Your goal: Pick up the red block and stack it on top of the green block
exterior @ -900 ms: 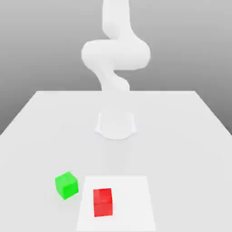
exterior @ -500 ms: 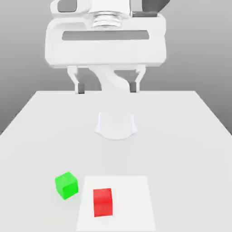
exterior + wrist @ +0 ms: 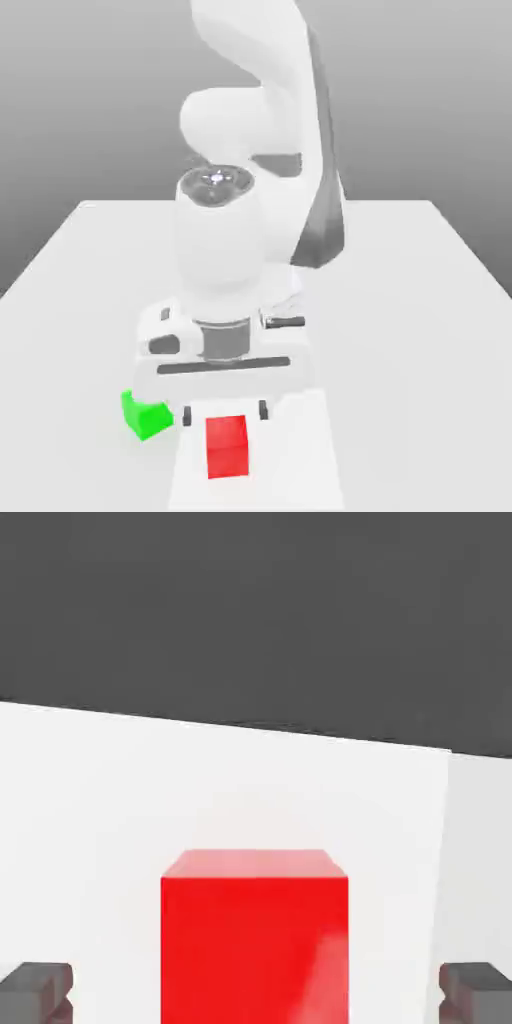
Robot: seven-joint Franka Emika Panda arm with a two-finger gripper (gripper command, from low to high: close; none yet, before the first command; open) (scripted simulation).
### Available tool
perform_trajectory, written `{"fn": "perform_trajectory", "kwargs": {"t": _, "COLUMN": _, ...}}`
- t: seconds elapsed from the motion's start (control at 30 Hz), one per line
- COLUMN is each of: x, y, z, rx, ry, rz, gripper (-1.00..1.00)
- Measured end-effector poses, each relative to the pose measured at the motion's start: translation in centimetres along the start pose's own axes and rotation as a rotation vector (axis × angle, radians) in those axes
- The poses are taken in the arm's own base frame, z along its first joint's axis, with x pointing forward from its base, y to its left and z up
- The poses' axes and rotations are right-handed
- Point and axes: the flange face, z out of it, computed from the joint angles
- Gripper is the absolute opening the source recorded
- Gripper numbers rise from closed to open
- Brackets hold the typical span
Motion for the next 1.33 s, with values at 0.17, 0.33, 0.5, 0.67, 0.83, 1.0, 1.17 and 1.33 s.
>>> {"fn": "perform_trajectory", "kwargs": {"t": 0.17, "x": -0.1, "y": 0.0, "z": 1.0, "rx": -0.001, "ry": -0.001, "rz": 0.0, "gripper": -1.0}}
{"fn": "perform_trajectory", "kwargs": {"t": 0.33, "x": 0.0, "y": 0.0, "z": -0.6, "rx": -0.001, "ry": -0.001, "rz": 0.0, "gripper": -1.0}}
{"fn": "perform_trajectory", "kwargs": {"t": 0.5, "x": 0.1, "y": 1.0, "z": -5.0, "rx": 0.001, "ry": -0.002, "rz": 0.068, "gripper": -1.0}}
{"fn": "perform_trajectory", "kwargs": {"t": 0.67, "x": 1.1, "y": 5.4, "z": -6.4, "rx": 0.005, "ry": -0.006, "rz": 0.367, "gripper": -1.0}}
{"fn": "perform_trajectory", "kwargs": {"t": 0.83, "x": 1.3, "y": 9.5, "z": -7.5, "rx": 0.005, "ry": -0.007, "rz": 0.667, "gripper": -1.0}}
{"fn": "perform_trajectory", "kwargs": {"t": 1.0, "x": 1.0, "y": 13.1, "z": -8.5, "rx": 0.002, "ry": -0.002, "rz": 0.956, "gripper": -1.0}}
{"fn": "perform_trajectory", "kwargs": {"t": 1.17, "x": 1.1, "y": 13.9, "z": -4.8, "rx": 0.0, "ry": -0.001, "rz": 1.026, "gripper": -1.0}}
{"fn": "perform_trajectory", "kwargs": {"t": 1.33, "x": 1.0, "y": 13.8, "z": -2.8, "rx": 0.0, "ry": -0.001, "rz": 1.025, "gripper": 1.0}}
